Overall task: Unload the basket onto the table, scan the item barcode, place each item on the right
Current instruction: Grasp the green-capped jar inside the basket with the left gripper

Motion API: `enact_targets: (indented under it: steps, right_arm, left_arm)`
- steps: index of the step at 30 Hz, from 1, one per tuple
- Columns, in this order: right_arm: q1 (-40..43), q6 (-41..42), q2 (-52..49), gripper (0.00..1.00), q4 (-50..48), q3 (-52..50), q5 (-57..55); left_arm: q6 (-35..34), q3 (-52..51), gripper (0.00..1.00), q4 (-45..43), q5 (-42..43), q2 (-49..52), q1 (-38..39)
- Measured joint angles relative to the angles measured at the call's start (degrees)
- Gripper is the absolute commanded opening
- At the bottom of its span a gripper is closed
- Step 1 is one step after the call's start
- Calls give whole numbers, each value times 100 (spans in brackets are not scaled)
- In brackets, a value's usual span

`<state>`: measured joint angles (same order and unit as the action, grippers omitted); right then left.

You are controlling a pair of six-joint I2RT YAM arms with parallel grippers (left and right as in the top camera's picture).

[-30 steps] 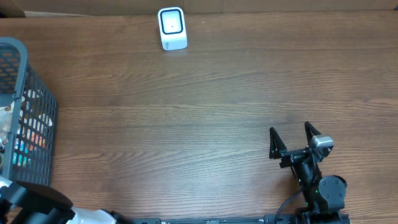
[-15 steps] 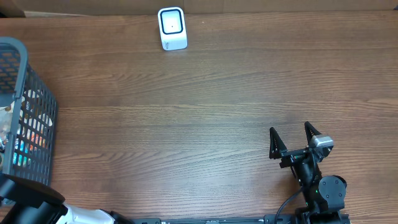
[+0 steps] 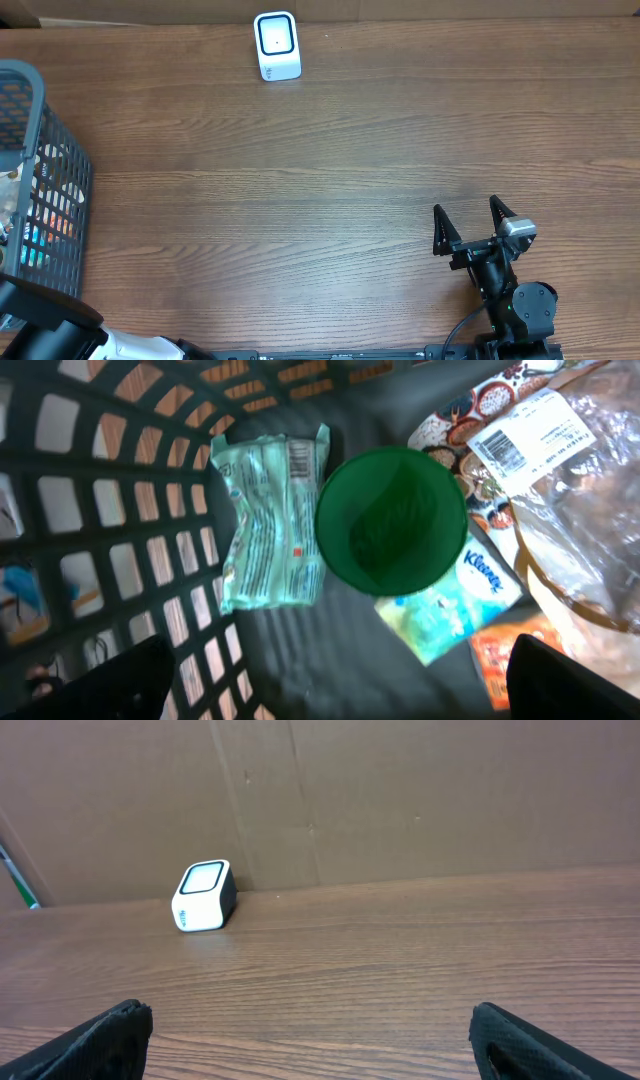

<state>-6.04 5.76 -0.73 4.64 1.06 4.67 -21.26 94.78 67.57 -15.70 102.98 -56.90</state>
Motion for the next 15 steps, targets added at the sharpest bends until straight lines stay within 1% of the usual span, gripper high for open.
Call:
enact_targets:
  steps: [9, 15]
  right_arm:
    - [0, 0, 0, 100, 0, 0, 0]
    - [0, 4, 0, 100, 2, 0, 2]
  left_arm:
    - [393, -483, 90, -785, 37, 7, -15]
    - [612, -769, 93, -1189, 149, 13, -15]
